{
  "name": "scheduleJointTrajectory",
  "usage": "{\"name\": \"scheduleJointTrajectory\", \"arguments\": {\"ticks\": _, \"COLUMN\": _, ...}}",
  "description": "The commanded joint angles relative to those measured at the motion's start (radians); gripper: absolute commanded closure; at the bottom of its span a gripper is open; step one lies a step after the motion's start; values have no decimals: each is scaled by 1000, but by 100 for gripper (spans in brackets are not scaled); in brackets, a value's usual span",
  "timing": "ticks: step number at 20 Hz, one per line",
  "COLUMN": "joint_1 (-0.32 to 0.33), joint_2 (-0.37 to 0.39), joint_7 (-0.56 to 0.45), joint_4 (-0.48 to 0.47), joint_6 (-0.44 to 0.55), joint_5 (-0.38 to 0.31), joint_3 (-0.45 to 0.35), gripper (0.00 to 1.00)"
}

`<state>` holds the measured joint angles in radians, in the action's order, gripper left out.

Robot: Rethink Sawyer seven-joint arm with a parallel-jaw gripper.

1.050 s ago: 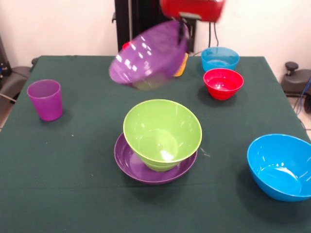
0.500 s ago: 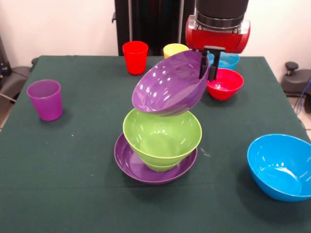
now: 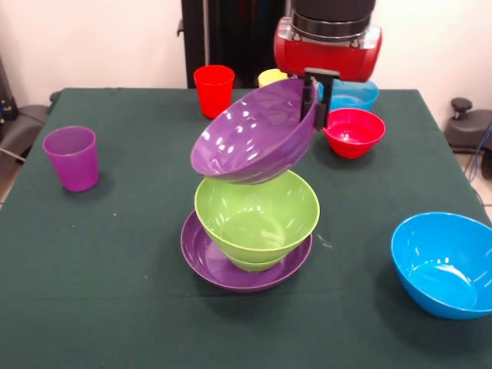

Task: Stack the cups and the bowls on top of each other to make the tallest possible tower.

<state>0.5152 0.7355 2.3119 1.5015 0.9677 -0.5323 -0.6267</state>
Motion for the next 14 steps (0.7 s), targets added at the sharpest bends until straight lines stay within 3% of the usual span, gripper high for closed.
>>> {"name": "scheduleJointTrajectory", "arguments": {"ticks": 1, "joint_1": 26, "joint_2": 19, "joint_7": -127, "joint_4": -78, "joint_6": 113, "joint_5": 11, "joint_3": 41, "gripper": 100}}
{"name": "scheduleJointTrajectory", "arguments": {"ticks": 8, "joint_1": 49, "joint_2": 22, "joint_7": -148, "joint_4": -89, "joint_6": 128, "joint_5": 23, "joint_3": 24, "gripper": 100}}
{"name": "scheduleJointTrajectory", "arguments": {"ticks": 14, "joint_1": 17, "joint_2": -46, "joint_7": -134, "joint_4": -194, "joint_6": 148, "joint_5": 16, "joint_3": 19, "gripper": 100}}
